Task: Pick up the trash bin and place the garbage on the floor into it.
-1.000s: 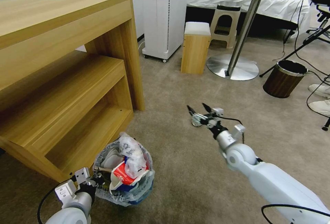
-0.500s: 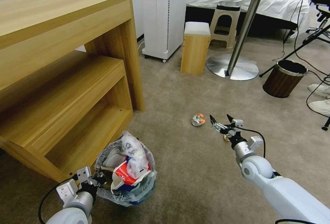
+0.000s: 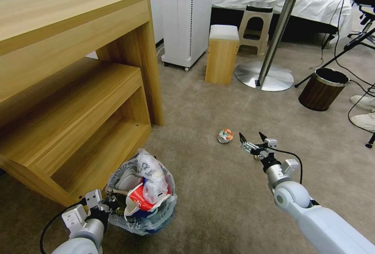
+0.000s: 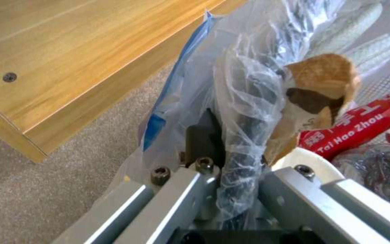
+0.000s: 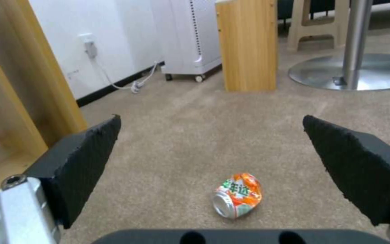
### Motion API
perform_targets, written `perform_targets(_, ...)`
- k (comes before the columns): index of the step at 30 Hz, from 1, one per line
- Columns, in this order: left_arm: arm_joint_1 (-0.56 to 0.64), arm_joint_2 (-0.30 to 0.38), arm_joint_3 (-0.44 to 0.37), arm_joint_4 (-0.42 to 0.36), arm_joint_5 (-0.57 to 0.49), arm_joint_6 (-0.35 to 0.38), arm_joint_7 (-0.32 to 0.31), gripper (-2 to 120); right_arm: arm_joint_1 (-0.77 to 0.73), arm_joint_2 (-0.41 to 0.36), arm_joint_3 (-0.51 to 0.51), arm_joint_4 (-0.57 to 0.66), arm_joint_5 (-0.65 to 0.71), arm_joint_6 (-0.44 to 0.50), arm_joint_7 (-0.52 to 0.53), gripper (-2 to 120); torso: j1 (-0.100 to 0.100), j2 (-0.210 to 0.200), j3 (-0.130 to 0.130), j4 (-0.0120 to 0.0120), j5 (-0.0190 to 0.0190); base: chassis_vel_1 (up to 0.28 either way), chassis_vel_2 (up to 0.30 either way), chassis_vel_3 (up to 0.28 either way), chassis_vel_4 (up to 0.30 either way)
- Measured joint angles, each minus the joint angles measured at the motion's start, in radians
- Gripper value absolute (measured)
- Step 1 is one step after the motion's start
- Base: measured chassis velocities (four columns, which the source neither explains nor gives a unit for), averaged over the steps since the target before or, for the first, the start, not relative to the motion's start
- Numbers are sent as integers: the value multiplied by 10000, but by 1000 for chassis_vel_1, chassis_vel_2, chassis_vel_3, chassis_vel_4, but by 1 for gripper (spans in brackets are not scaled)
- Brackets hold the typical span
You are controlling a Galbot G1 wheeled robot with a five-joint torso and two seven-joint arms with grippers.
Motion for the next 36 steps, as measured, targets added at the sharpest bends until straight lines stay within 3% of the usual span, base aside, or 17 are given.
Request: perform_targets(36,128,38,-53,-120,-19,-46,4,0,-552,377,512,25,-965,301,-221,100,-1,0,1,0,0,-8,-7,-10,-7)
